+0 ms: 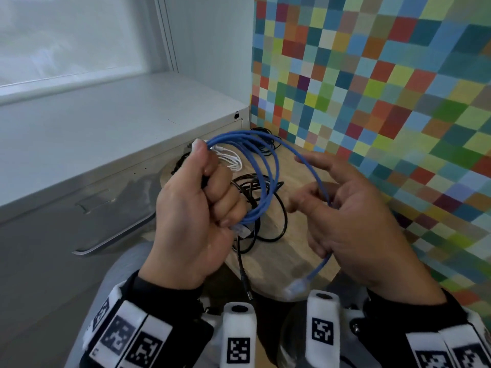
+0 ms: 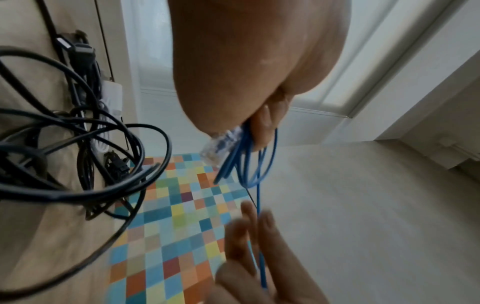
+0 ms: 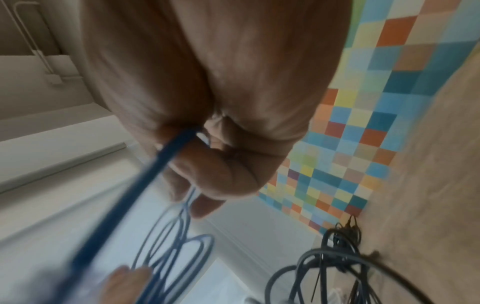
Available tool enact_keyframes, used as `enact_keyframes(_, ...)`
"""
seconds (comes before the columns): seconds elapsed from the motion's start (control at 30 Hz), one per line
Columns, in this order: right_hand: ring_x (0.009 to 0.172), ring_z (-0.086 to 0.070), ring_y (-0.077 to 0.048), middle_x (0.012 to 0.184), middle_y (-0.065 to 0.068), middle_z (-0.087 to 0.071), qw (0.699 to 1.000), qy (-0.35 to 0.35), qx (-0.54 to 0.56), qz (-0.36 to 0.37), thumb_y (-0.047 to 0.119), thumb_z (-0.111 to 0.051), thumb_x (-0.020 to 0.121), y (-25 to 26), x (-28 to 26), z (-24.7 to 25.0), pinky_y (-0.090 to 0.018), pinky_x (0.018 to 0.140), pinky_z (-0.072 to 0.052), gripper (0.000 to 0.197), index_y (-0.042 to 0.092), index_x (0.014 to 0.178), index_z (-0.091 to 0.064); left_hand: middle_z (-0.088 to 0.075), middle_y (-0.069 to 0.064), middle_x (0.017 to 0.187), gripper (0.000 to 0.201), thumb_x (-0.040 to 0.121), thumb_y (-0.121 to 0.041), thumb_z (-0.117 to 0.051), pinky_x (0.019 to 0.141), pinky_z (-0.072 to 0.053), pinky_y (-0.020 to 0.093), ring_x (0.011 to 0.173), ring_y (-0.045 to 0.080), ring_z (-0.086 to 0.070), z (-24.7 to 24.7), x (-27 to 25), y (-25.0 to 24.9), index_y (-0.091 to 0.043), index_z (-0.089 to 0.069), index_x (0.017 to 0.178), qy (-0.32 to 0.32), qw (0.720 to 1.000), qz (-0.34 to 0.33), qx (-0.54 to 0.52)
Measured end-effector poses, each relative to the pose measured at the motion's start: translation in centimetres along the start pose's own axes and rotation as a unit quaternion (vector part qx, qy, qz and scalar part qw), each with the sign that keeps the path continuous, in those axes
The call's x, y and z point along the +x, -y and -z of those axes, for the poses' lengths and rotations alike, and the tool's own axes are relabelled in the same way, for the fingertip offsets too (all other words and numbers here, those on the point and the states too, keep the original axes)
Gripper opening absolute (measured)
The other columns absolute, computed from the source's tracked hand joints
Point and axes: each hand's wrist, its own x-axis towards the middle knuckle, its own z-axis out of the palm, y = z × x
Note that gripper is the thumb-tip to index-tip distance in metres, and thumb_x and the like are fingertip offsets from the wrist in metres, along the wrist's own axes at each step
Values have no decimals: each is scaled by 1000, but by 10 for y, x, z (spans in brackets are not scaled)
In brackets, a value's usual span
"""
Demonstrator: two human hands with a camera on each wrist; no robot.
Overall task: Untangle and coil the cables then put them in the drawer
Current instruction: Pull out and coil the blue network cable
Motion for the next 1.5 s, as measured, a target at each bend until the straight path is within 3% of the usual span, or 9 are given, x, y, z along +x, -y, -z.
enact_keyframes(0.13, 39, -32, -18, 75, -15, -62, 996, -57, 41, 54, 4, -57, 99, -2, 3, 22, -27, 44, -38, 24, 21, 106, -73, -17, -8, 52, 41, 108, -43, -38, 37, -16, 23, 41, 9, -10, 8, 6, -6, -24, -37, 70, -46, 999, -4, -13)
enact_keyframes(0.27, 49, -46, -21, 75, -11, -62, 992, -43, 93, 78, 11, -57, 90, 1, 1, 31, -32, 48, -45, 25, 22, 89, -80, -17, -8, 52, 42, 108, -42, -37, 37, -16, 23, 40, 8, -13, 8, 5, -3, -24, -38, 70, -56, 998, 1, -14)
enact_keyframes(0.5, 99, -74, -22, 96, -7, -79, 996, -16, -45, 78, -18, -44, 98, -3, -3, 33, -28, 74, -59, 57, 23, 98, -84, -16, -8, 53, 42, 108, -42, -37, 38, -15, 24, 44, 11, -7, 6, 4, -6, -24, -37, 70, -46, 998, 3, -40)
enact_keyframes(0.63, 89, -76, -12, 91, 2, -81, 991, -8, -86, 103, 10, -71, 84, 4, -5, 24, -20, 78, -59, 20, 20, 100, -79, -16, -8, 52, 42, 107, -42, -38, 39, -15, 24, 44, 11, -7, 4, 2, -4, -24, -37, 70, -46, 998, -7, -29)
enact_keyframes(0.8, 82, -72, -10, 87, 6, -78, 985, 32, -132, 105, 25, -80, 72, 6, -5, 18, -19, 73, -56, 19, 25, 91, -84, -15, -7, 55, 40, 107, -42, -42, 41, -14, 27, 42, 12, -9, 3, 2, 1, -24, -41, 71, -39, 999, -17, -14)
enact_keyframes(0.97, 100, -69, -16, 97, 9, -73, 976, 52, -185, 107, 46, -87, 68, 3, -5, 19, -30, 81, -56, 22, 33, 85, -84, -13, -5, 56, 35, 101, -39, -45, 40, -16, 26, 44, 13, -7, 1, 0, 1, -22, -39, 72, -5, 999, -32, -3)
enact_keyframes(1.23, 99, -66, -12, 97, 11, -67, 966, 70, -237, 76, 63, -75, 66, 10, -7, 30, -13, 81, -49, 27, 37, 68, -78, -27, -7, 50, 33, 99, -34, -47, 42, -14, 27, 39, 10, -17, 6, -3, -4, -19, -39, 70, 49, 992, -65, 99)
enact_keyframes(1.37, 93, -62, -14, 95, 10, -62, 948, 95, -301, 30, 66, -80, 66, 12, -9, 27, -25, 79, -49, 32, 35, 62, -75, -34, -7, 53, 31, 97, -29, -55, 41, -20, 24, 41, 11, -22, 4, -7, 1, -25, -52, 67, 123, 965, -102, 210)
enact_keyframes(1.5, 86, -62, -11, 91, 9, -62, 950, 64, -304, 12, 65, -78, 51, 14, -8, 18, -31, 78, -50, 37, 30, 63, -73, -39, -11, 55, 23, 93, -34, -57, 42, -25, 21, 42, 6, -28, -1, -12, 7, -29, -58, 71, 204, 943, -59, 258)
